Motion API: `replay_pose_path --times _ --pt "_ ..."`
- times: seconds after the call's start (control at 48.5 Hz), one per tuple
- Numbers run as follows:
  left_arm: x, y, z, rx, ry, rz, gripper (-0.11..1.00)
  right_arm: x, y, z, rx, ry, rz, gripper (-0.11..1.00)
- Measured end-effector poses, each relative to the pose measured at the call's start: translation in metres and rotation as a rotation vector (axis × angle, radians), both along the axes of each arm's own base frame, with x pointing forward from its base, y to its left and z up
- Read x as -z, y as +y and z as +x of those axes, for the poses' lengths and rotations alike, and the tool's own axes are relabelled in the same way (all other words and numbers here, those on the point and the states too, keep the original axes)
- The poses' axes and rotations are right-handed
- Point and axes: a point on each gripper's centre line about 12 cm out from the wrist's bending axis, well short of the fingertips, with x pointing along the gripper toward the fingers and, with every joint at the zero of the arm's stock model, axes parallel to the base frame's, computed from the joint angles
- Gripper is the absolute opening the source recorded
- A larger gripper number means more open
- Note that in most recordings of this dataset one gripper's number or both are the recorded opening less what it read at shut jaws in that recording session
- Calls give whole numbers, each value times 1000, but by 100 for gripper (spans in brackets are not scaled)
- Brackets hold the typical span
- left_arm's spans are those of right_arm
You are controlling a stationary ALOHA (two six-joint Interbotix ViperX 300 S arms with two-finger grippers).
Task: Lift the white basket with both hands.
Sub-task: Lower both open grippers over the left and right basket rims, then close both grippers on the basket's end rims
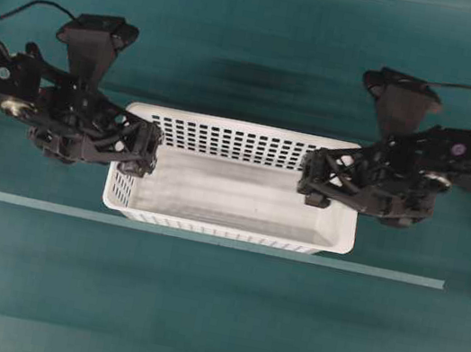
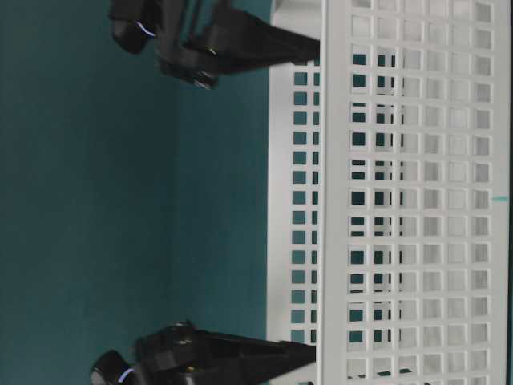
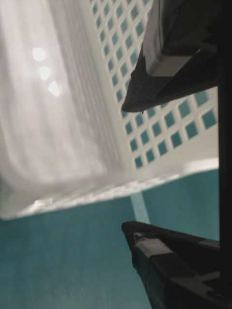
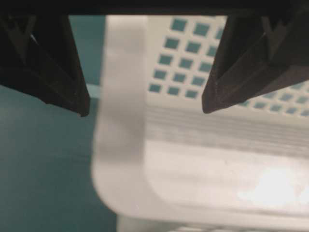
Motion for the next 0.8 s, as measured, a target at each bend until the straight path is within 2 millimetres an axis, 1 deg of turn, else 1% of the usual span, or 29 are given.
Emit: replay_pose_path --times 0.144,0.268,0.64,0.805 --pt "11 0 0 -20 2 -9 94 10 1 2 2 23 4 96" --pt "21 0 4 -24 -5 -11 94 17 1 -1 6 53 9 96" --pt "29 1 8 -24 -2 -12 93 27 2 -8 6 91 15 96" --pt "31 1 9 -24 -11 -12 93 28 3 -9 9 92 19 96"
